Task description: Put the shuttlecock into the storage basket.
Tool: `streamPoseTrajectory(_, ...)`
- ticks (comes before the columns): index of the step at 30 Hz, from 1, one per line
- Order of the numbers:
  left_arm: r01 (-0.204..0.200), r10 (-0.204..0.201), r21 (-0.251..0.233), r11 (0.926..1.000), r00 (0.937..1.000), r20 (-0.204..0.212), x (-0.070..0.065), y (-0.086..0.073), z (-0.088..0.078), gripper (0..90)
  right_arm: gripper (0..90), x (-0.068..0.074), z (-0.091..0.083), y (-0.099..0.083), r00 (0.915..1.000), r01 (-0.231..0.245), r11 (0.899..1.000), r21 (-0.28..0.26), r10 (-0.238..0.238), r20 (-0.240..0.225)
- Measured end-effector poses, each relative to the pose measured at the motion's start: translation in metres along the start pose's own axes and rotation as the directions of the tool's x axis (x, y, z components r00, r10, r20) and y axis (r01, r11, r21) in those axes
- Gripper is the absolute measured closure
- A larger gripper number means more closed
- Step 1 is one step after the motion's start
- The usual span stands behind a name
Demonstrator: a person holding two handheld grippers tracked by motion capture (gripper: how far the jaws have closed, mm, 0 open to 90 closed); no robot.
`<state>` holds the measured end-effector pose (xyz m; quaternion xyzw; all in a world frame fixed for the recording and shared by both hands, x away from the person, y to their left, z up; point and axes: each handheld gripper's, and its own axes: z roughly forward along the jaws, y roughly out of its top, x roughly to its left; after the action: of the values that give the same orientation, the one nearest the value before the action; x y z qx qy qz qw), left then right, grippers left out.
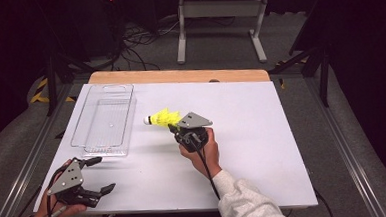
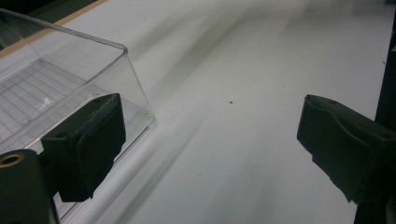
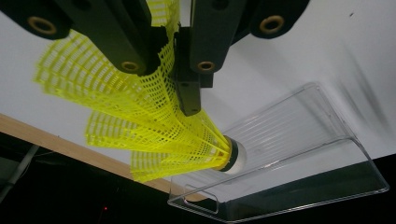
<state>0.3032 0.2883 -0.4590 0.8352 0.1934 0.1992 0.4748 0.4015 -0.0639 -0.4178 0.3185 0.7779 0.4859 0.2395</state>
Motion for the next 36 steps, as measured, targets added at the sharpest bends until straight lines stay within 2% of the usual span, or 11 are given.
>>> streamPoseTrajectory(11,0.008,-0.008,-0.01,0.9999,1.0,0.001,0.0,0.0,-0.001,8.3,88.1,0.003,0.01,0.009,0.9998,0.013,1.0,-0.003,-0.013,-0.015)
streamPoseTrajectory(31,-0.001,0.001,-0.015,0.9999,1.0,-0.003,-0.001,0.002,-0.001,7.4,88.1,0.008,0.029,0.023,0.9985,0.011,1.0,0.011,-0.011,-0.054)
streamPoseTrajectory(36,0.004,-0.004,-0.018,0.9998,1.0,0.007,-0.001,0.001,0.0,7.0,88.1,0.01,0.034,0.026,0.9979,0.018,1.0,0.012,-0.017,-0.063)
